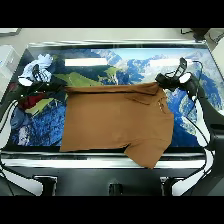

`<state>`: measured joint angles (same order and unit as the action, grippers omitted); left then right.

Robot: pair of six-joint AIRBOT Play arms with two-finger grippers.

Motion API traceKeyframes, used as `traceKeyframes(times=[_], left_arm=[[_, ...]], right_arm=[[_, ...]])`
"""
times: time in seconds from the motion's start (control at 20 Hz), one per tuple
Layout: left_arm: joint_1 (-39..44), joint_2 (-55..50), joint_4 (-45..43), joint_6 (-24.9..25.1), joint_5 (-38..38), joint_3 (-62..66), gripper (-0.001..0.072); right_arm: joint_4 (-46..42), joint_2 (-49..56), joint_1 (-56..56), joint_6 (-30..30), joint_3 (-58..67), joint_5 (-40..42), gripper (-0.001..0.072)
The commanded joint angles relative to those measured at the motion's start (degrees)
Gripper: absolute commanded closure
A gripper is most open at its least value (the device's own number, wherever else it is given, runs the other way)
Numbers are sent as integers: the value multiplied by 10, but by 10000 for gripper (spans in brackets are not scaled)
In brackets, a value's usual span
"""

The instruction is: Fold the clothes and pants, and hang the long-sleeved shirts on hangers.

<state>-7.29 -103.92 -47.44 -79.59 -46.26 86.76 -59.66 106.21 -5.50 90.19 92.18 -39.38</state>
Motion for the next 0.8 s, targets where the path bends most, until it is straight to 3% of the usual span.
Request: traceKeyframes(times=[0.0,0.1,0.2,0.4,0.5,0.75], left_arm=[[5,-17,6,-2,3,11,683],[-6,-11,5,10,-42,34,682],[-24,-10,5,43,-141,72,682],[-38,-17,-23,30,-346,77,682],[-33,-23,-47,10,-390,42,682],[-34,-23,-47,10,-401,-2,683]], right_arm=[[2,4,-5,19,9,-2,671],[-26,-12,-22,19,34,-72,671],[-42,-31,-49,18,58,-202,670],[-100,-48,-74,25,45,-464,669],[-115,-46,-70,34,4,-491,669],[-122,-46,-68,41,-35,-486,670]])
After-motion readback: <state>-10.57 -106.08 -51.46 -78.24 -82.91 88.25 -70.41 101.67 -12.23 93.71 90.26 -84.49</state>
